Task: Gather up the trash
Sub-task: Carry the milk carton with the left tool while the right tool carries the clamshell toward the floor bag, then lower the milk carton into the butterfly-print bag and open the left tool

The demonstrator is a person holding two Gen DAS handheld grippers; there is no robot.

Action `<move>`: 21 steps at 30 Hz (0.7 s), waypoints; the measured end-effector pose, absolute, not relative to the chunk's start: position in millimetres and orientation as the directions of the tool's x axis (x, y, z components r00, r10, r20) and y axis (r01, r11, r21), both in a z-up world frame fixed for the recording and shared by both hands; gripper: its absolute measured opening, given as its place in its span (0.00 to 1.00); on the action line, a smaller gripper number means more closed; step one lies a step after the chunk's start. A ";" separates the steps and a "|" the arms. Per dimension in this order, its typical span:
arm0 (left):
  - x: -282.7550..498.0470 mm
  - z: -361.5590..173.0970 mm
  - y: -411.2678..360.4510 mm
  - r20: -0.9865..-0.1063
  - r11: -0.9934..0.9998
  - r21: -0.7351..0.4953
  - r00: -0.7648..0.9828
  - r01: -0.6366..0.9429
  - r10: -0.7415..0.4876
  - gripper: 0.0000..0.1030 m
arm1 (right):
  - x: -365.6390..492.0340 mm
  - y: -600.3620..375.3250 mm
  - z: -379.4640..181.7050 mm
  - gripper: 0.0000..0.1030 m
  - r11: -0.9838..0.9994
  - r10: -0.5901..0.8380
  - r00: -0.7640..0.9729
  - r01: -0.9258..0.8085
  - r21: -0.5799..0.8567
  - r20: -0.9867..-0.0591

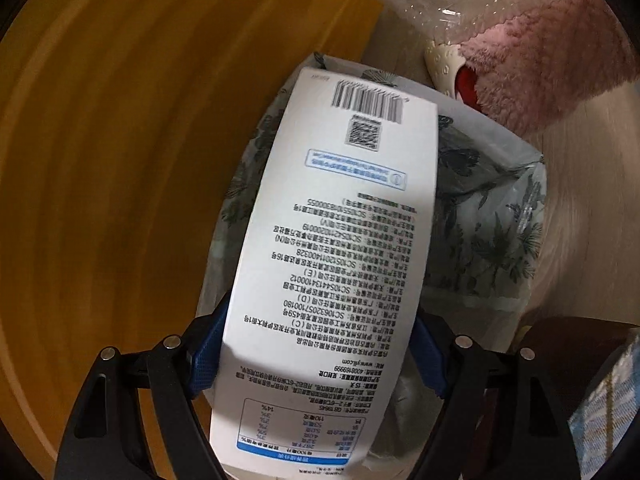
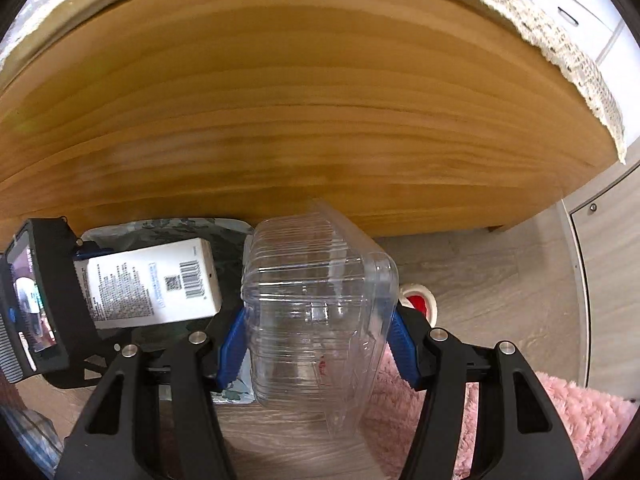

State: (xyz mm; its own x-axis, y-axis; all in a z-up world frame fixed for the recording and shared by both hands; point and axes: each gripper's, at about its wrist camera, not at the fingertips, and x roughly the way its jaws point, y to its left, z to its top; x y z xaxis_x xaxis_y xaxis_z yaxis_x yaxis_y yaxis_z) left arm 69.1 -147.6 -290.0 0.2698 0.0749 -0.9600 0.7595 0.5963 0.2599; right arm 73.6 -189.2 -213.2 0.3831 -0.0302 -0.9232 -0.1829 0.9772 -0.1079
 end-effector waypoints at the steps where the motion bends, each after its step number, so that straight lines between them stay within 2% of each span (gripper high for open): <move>1: 70.0 -293.8 -149.0 -0.962 0.597 0.255 0.264 0.760 0.075 0.74 | 74.9 -188.2 -213.4 0.57 0.977 -0.031 0.378 -0.182 -0.108 -0.925; 12: 80.8 -335.5 -173.8 -0.962 0.515 0.254 0.270 0.819 0.045 0.71 | 86.7 -185.4 -215.9 0.57 0.978 -0.036 0.357 -0.180 -0.106 -0.933; 21: 82.9 -379.3 -188.0 -0.939 0.410 0.321 0.344 0.854 0.018 0.70 | 90.4 -187.6 -227.7 0.57 0.977 -0.059 0.326 -0.175 -0.121 -0.944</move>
